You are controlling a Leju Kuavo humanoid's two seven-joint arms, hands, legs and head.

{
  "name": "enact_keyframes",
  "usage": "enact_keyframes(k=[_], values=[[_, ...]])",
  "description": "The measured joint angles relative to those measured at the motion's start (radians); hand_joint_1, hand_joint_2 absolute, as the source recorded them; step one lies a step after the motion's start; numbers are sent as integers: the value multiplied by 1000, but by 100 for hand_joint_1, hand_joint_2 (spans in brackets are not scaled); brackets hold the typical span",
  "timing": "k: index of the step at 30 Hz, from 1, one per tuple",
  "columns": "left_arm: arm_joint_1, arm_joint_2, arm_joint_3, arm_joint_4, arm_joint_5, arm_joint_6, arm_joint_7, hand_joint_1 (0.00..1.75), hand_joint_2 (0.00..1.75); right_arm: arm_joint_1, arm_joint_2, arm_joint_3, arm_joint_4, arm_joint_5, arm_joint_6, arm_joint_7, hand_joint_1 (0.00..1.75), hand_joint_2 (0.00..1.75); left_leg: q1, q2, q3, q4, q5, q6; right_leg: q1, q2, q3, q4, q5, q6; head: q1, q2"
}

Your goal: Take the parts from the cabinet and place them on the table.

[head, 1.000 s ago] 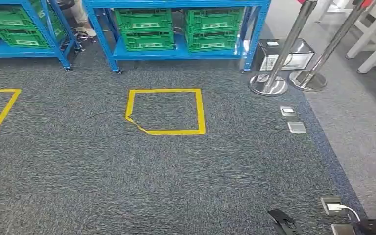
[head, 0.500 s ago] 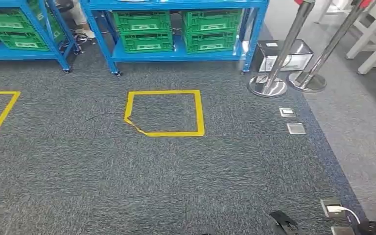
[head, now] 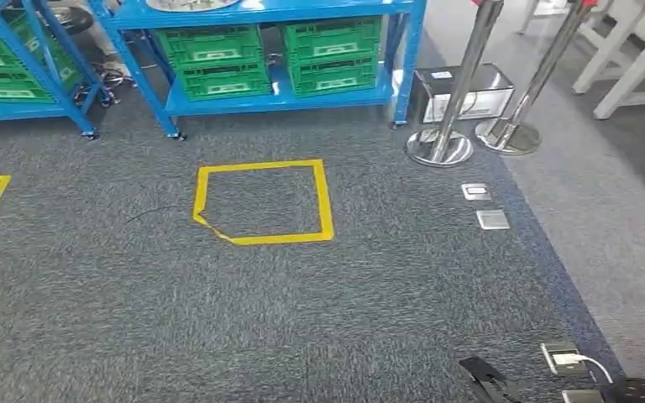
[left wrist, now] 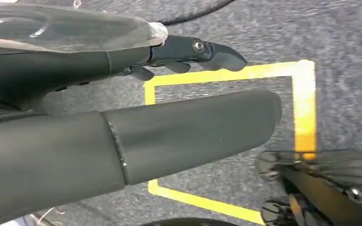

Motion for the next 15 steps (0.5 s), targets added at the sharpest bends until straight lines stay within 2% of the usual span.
enact_keyframes(k=[1,2,3,4,5,6,7,8,10,11,12,13,14,15], values=[[-1,4,0,0,0,0,0,0,0,0,2,0,0,0,0,0,0,0,-8,-3,27,-69,14,12,-2,1,5,-1,-4,1,0,0],[-4,4,0,0,0,0,0,0,0,-1,3,2,0,0,0,0,0,0,-12,-1,32,-77,0,8,4,5,8,-4,-13,11,1,0],[-8,4,0,0,0,0,0,0,0,-1,3,2,0,0,0,0,0,0,-15,-1,32,-82,-2,7,0,6,10,-13,-15,17,-2,0],[-8,6,0,0,0,0,0,0,0,0,3,2,0,0,0,0,0,0,-14,-5,35,-97,1,14,-1,6,20,4,6,24,-2,0],[-7,5,0,0,0,0,0,0,0,2,3,3,0,0,0,0,0,0,-13,-4,46,-103,-1,20,2,4,21,3,13,33,2,0],[-6,3,0,0,0,0,0,0,0,2,3,3,0,0,0,0,0,0,-7,-3,64,-111,8,25,0,0,23,2,0,37,2,0],[-3,2,0,0,0,0,0,0,0,1,3,4,0,0,0,0,0,0,-8,-1,79,-116,3,27,-1,-8,25,27,-16,42,8,0],[-2,2,0,0,1,0,0,0,0,-3,3,4,0,0,0,0,0,0,-9,-1,85,-116,-2,32,-2,-14,-5,82,-42,44,13,0],[-3,2,0,0,2,0,0,0,0,-3,2,4,0,0,0,-1,0,0,-10,-1,94,-116,-15,34,-2,-15,-107,245,-115,50,19,0],[-2,2,0,0,3,0,0,0,0,-2,2,4,0,0,0,-2,0,0,-10,-1,101,-115,-23,34,-2,-16,-146,293,-133,55,23,0],[0,1,0,0,3,-1,0,0,0,-1,2,5,0,0,1,-2,0,0,-10,-1,112,-115,-30,33,-3,-17,-160,291,-121,54,25,0],[2,0,0,0,4,-1,0,0,0,3,2,5,0,0,2,-2,0,0,-10,-2,125,-115,-39,31,-3,-18,-152,247,-86,53,28,0],[5,0,0,0,5,-1,0,0,0,5,2,5,0,0,2,-2,0,0,-10,-2,138,-115,-48,29,-3,-19,-130,170,-37,52,32,0],[6,-1,0,0,5,-1,0,0,0,5,0,5,0,0,2,-3,0,0,-10,-2,155,-115,-59,25,-2,-21,-100,73,26,49,37,0]])
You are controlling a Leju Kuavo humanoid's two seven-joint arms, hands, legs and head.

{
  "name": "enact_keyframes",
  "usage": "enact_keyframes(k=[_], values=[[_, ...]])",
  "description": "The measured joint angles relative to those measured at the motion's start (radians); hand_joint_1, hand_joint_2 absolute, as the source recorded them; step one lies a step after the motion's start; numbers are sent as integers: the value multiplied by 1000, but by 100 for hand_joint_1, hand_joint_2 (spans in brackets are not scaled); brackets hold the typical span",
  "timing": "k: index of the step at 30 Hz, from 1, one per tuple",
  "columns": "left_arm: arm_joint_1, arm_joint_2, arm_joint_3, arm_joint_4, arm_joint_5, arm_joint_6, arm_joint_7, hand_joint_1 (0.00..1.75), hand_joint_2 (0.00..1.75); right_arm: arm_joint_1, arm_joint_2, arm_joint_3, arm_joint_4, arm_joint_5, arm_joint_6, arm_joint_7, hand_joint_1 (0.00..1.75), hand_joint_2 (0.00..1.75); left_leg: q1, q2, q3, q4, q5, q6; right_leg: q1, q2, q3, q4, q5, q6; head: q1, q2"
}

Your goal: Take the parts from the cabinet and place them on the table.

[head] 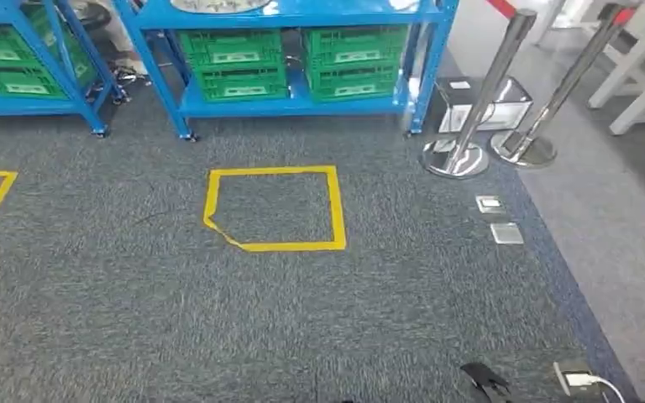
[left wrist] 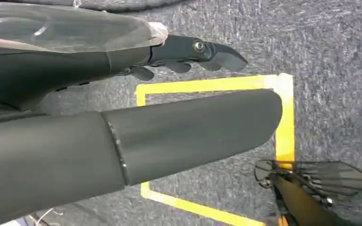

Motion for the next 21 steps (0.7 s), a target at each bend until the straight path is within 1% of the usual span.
enact_keyframes(k=[1,2,3,4,5,6,7,8,9,10,11,12,13,14,15,16,17,18,19,20,21], values=[[2,-1,0,0,0,0,0,0,0,1,0,0,0,0,0,-2,0,0,1,2,8,-2,-10,-5,1,-5,22,-57,57,-4,4,0],[-2,-1,0,0,0,0,0,0,0,2,0,0,2,-1,2,-3,0,0,0,2,16,-2,-13,-10,9,-7,-1,-51,26,-7,-7,0],[-4,-1,0,0,0,0,0,0,0,-1,0,0,2,-1,6,-5,0,0,0,1,11,-2,-20,-18,14,-7,11,-62,21,-17,-3,0],[-6,-1,0,0,0,0,0,0,0,-2,-1,0,2,-1,10,-6,0,0,0,3,26,-8,-20,-23,14,-3,15,-66,28,-28,-4,0],[-6,-3,0,0,0,0,0,0,0,-1,-2,0,2,-1,14,-5,0,0,0,3,29,5,-14,-29,13,-1,22,-70,22,-37,-7,0],[-6,-1,0,0,0,0,0,0,0,-1,-2,0,2,-1,16,-3,0,0,-1,2,26,17,-17,-32,7,2,55,-74,23,-46,-8,0],[-7,-3,0,0,0,-1,0,0,0,0,-2,1,2,-1,19,-4,0,0,2,1,11,57,-21,-36,6,-4,63,-82,20,-51,-9,0],[-9,-4,0,0,0,-1,0,0,0,-2,-2,1,2,-1,20,-4,0,0,2,0,-33,129,-35,-41,5,-5,67,-84,16,-55,-22,0],[-12,-3,0,0,0,-1,0,0,0,-3,-2,1,2,-1,20,-4,0,0,4,0,-90,209,-60,-46,5,-8,70,-84,11,-58,-25,0],[-11,-3,0,0,0,-1,0,0,0,-4,-2,1,2,-1,20,-3,0,0,6,0,-145,283,-94,-49,5,-11,74,-84,3,-58,-28,0],[-10,-3,0,0,0,-1,0,0,0,-4,-2,1,2,-1,21,-3,0,0,6,0,-197,342,-123,-51,5,-15,83,-84,-5,-58,-29,0],[-6,-3,0,0,0,-1,0,0,0,-3,-2,1,2,-2,21,-3,0,0,7,0,-221,351,-120,-49,5,-17,92,-84,-14,-58,-31,0],[-2,-3,0,0,0,-1,0,0,0,-3,-2,1,2,-3,21,-3,0,0,7,0,-223,314,-90,-48,5,-20,105,-85,-23,-57,-33,0],[1,-2,0,0,0,-1,0,0,0,-3,-2,1,2,-6,23,-3,0,0,7,1,-207,244,-40,-45,4,-25,118,-85,-33,-55,-35,0],[1,-2,0,0,0,-1,0,0,0,-4,-2,1,2,-10,23,-3,0,0,6,8,-178,148,27,-39,4,-29,132,-86,-43,-52,-36,0],[0,-1,0,0,-1,-1,0,0,0,-4,-2,1,2,-13,23,-3,0,0,5,22,-151,62,89,-34,5,-34,139,-87,-54,-48,-37,0],[-1,0,0,0,-1,-1,0,0,0,-5,-2,1,2,-13,23,-3,0,0,-4,26,-154,72,58,-33,8,-37,144,-89,-62,-41,-34,0],[-5,-2,0,0,-1,-1,0,0,0,-8,-2,1,2,-13,23,-3,0,0,-5,24,-155,67,3,-28,8,-37,143,-92,-74,-32,-40,0],[-4,-2,0,0,-2,-1,0,0,0,-12,-2,1,1,-13,23,-2,0,0,-6,23,-151,61,15,-22,8,-44,151,-102,-79,-26,-38,0],[-3,-2,0,0,-3,-1,0,0,0,-12,-2,1,1,-13,24,-1,0,0,-2,16,-146,51,26,-13,8,-44,171,-82,-62,-18,-36,0],[0,-2,0,0,-3,-1,0,0,0,-12,-2,1,1,-13,26,-2,0,0,0,14,-127,44,45,-3,10,-43,186,-86,-71,-10,-34,0]])
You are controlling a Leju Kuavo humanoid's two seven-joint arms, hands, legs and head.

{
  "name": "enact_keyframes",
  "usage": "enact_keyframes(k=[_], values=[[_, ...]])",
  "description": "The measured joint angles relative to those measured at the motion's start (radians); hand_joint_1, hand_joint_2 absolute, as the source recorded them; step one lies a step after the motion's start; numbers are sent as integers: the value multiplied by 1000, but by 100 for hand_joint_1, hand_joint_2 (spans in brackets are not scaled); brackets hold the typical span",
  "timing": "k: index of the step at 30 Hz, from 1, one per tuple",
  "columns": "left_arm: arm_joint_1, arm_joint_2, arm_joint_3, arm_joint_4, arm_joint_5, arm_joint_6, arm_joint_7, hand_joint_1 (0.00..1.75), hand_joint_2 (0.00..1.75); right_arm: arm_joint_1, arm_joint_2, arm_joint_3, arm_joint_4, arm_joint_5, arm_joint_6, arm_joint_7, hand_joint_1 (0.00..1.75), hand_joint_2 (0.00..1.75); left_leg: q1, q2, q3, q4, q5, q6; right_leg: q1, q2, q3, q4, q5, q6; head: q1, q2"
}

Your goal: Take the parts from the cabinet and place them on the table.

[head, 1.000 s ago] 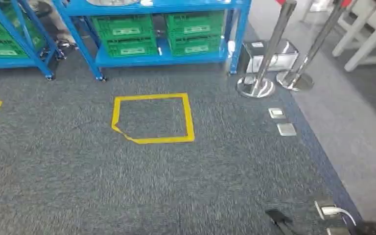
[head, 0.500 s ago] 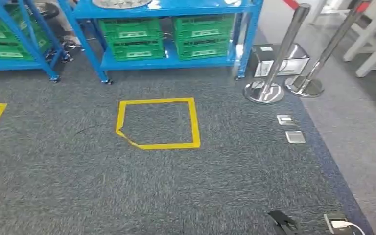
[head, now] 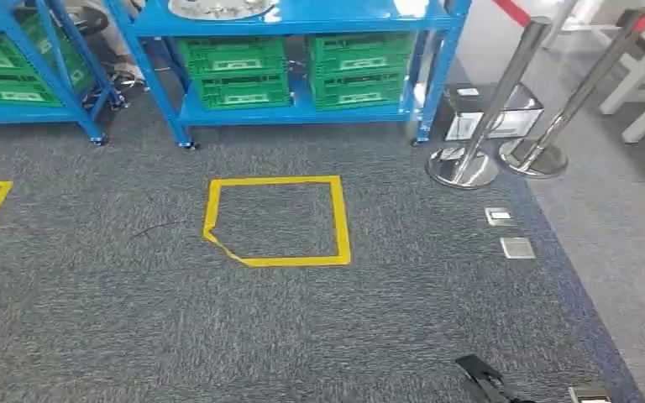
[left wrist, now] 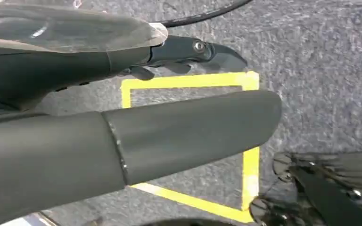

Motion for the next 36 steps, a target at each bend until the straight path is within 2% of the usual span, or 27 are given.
enact_keyframes(k=[1,2,3,5,6,7,8,9,11,12,15,17,18,20,21,22,23,24,25,26,27,30,31,32,33,34,36], values=[[3,-1,0,0,0,0,0,0,0,0,0,0,0,0,3,2,0,0,3,-1,17,-6,6,4,-5,7,-6,14,-15,4,6,0],[2,-1,0,0,0,0,0,0,0,0,0,0,0,0,4,1,0,0,3,0,29,-7,2,9,-6,21,-32,68,-28,6,8,0],[-1,0,0,0,-1,0,0,0,0,0,0,0,0,0,4,1,0,0,2,-4,35,-10,-4,13,-6,28,-86,157,-46,7,10,0],[-3,0,0,0,-1,0,0,0,0,1,-1,0,0,-1,5,1,0,0,0,-10,50,-14,-18,14,-6,33,-190,299,-114,14,19,0],[-3,0,0,0,-2,0,0,0,0,2,-1,1,0,-1,5,2,0,0,0,-14,64,-16,-28,14,-7,33,-225,328,-139,12,24,0],[-2,0,0,0,-2,0,0,0,0,7,-1,1,0,-1,5,2,0,0,0,-19,80,-16,-39,14,-7,33,-238,309,-134,11,29,0],[0,0,0,0,-3,0,0,0,0,10,-1,1,0,-1,5,2,0,0,0,-23,98,-16,-52,11,-6,33,-233,255,-104,7,31,0],[0,0,0,0,-3,0,0,0,0,11,-1,1,0,-1,5,2,0,0,-1,-25,116,-16,-63,10,-6,34,-224,185,-52,1,36,0],[3,-2,0,0,-3,0,0,0,0,15,-2,1,3,-2,5,2,0,0,0,-26,142,-18,-85,5,-2,35,-212,66,119,-9,43,0],[-2,-3,0,0,-3,0,-1,0,0,16,-2,2,4,-5,6,-2,0,0,-2,-33,145,-17,-95,-3,6,33,-206,56,91,-11,35,0],[-7,-4,0,0,-3,-1,-1,0,0,10,-3,2,4,-5,5,-7,0,0,-1,-31,161,-11,-93,-20,8,35,-181,43,94,-35,33,0],[-9,-3,0,0,-4,-1,-3,0,0,8,-3,2,4,-6,5,-15,0,0,0,-26,124,64,-94,-27,-2,36,-146,29,92,-44,30,0],[-10,-5,0,0,-5,-1,-3,0,0,7,-3,2,4,-6,4,-17,0,0,1,-25,75,140,-105,-33,-3,36,-140,25,88,-48,19,0],[-11,-4,0,0,-5,-1,-3,0,0,7,-3,2,4,-6,4,-19,0,0,6,-24,-39,287,-172,-44,-4,36,-127,23,72,-50,16,0],[-10,-4,0,0,-5,-1,-3,0,0,8,-4,2,4,-6,4,-19,0,0,8,-23,-75,317,-196,-47,-5,38,-117,23,63,-50,14,0],[-7,-3,0,0,-5,-1,-3,0,0,8,-3,2,4,-7,4,-19,0,0,10,-23,-94,306,-194,-48,-6,41,-104,23,53,-50,11,0],[-4,-3,0,0,-5,-1,-3,0,0,8,-3,2,4,-8,5,-20,0,0,11,-23,-93,261,-166,-47,-7,43,-91,23,43,-48,9,0],[-4,-2,0,0,-6,-1,-3,0,0,8,-3,3,4,-13,5,-20,0,0,10,-23,-80,189,-114,-46,-9,44,-76,23,32,-45,6,0],[-4,0,0,0,-8,-1,-3,0,0,8,-3,3,4,-17,5,-20,0,0,10,-22,-58,92,-35,-43,-10,44,-59,22,20,-42,2,0],[-2,2,0,0,-8,-1,-3,0,0,8,-3,3,4,-18,5,-21,0,0,9,-18,-44,31,47,-36,-10,42,-68,19,10,-37,-1,0],[-4,2,0,0,-8,-1,-3,0,0,7,-3,4,4,-18,4,-21,0,0,0,-12,-53,42,-5,-34,-6,47,-54,19,-1,-28,-5,0],[-4,3,0,0,-10,-1,-4,0,0,4,-3,4,4,-18,4,-21,0,0,3,-16,-35,24,13,-9,-4,46,-26,21,5,-8,0,0],[-3,3,0,0,-11,-1,-4,0,0,3,-3,5,4,-18,4,-20,0,0,6,-19,-16,14,16,-4,-4,47,-19,24,-3,-4,5,0],[-3,2,0,0,-11,-1,-4,0,0,3,-3,5,4,-18,4,-20,0,0,6,-18,0,7,15,-1,-8,44,-36,57,-7,-4,10,0],[-3,2,0,0,-11,-1,-4,0,0,3,-3,5,4,-18,4,-20,0,0,6,-18,11,3,10,6,-7,44,-79,135,-16,-4,11,0],[-4,3,0,0,-11,-2,-4,0,0,2,-3,5,4,-18,3,-20,0,0,6,-18,18,-1,3,9,-7,44,-130,215,-39,-2,18,0],[-4,3,0,0,-11,-2,-4,0,0,2,-3,5,4,-18,3,-20,0,0,5,-20,39,-6,-13,11,-7,44,-216,319,-119,8,23,0]])
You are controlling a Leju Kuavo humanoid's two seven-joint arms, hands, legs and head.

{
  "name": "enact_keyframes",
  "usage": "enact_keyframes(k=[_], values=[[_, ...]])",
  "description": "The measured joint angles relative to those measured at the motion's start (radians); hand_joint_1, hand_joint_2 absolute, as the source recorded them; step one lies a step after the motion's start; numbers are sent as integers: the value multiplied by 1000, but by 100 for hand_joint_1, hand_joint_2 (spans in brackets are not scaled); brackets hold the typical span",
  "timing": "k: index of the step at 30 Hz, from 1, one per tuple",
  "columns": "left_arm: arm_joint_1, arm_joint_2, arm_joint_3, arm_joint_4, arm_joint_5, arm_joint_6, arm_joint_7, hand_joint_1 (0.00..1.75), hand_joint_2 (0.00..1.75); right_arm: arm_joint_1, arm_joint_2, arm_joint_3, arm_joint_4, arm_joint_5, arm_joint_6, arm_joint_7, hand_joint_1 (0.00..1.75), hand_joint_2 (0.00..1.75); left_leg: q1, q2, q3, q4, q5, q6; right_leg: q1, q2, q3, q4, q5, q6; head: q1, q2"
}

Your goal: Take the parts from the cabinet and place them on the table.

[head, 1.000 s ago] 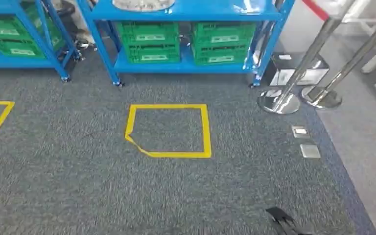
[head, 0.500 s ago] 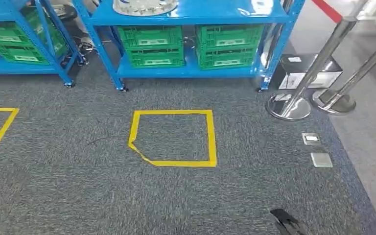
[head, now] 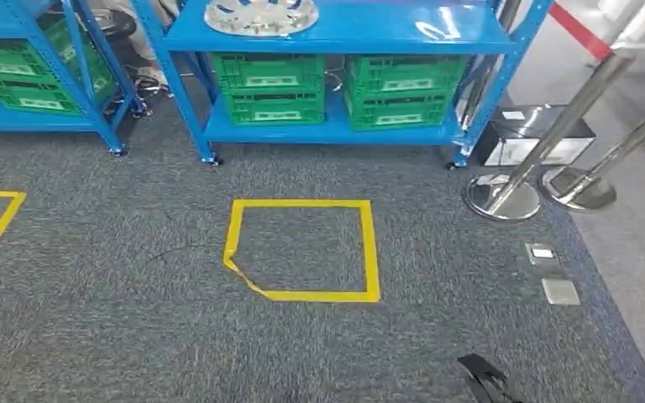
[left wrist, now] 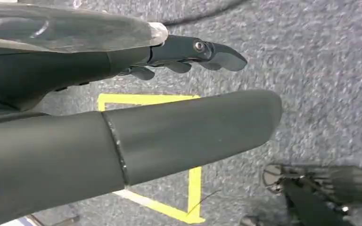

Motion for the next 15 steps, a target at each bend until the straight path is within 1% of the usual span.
enact_keyframes(k=[1,2,3,4,5,6,7,8,9,10,11,12,13,14,15], values=[[1,0,0,0,0,0,0,0,0,0,0,0,0,0,0,1,0,0,0,-3,15,0,-10,-1,0,0,-22,2,-20,1,4,0],[2,0,0,0,0,0,0,0,0,5,0,1,0,0,0,1,0,0,0,-5,31,-1,-22,-2,-1,0,-26,-33,-12,3,8,0],[3,0,0,0,0,0,0,0,0,7,0,1,0,0,0,1,0,0,0,-7,50,-1,-35,-4,-1,0,-17,-96,24,3,14,0],[4,0,0,0,0,0,0,0,0,7,0,1,0,0,0,1,0,0,0,-7,67,-1,-47,-7,0,0,-7,-170,92,-1,19,0],[5,0,0,0,0,0,0,0,0,8,0,1,0,0,0,1,0,0,0,-6,77,-3,-59,-11,0,-1,-2,-240,187,-7,23,0],[2,0,0,0,1,0,0,0,0,14,0,1,4,0,0,1,0,0,-3,-6,90,7,-70,-15,4,-1,-2,-254,237,-10,19,0],[-1,0,0,0,1,0,0,0,0,12,0,2,4,0,1,0,0,0,-4,-11,88,3,-78,-22,11,-2,9,-258,217,-19,18,0],[-2,0,0,0,1,-1,0,0,0,9,0,2,3,0,1,1,0,0,-2,-11,95,-4,-79,-27,11,0,21,-260,228,-27,13,0],[-4,0,0,0,1,0,0,0,0,6,0,2,3,0,1,1,0,0,-4,-11,98,3,-76,-32,11,-2,24,-267,223,-33,11,0],[-6,0,0,0,2,0,0,0,0,6,0,2,3,0,0,1,0,0,-4,-11,95,9,-72,-36,8,0,36,-271,228,-38,11,0],[-7,-1,0,0,2,0,0,0,0,6,0,2,3,0,0,1,0,0,0,-7,73,50,-65,-40,4,-2,45,-281,229,-40,11,0],[-8,-2,0,0,1,0,0,0,0,6,0,2,3,0,0,1,0,0,0,-4,28,123,-63,-45,3,-3,52,-288,228,-43,2,0],[-9,-2,0,0,1,1,0,0,0,4,0,2,3,0,0,1,0,0,2,-4,-28,207,-87,-49,3,-4,58,-293,224,-47,-2,0],[-8,-2,0,0,2,2,0,0,0,4,0,2,3,0,0,1,0,0,3,-3,-79,279,-129,-55,3,-4,65,-296,219,-50,-2,0],[-7,-2,0,0,3,2,0,0,0,4,0,2,3,0,0,1,0,0,3,-3,-121,328,-167,-58,3,-3,73,-296,211,-51,-4,0]])
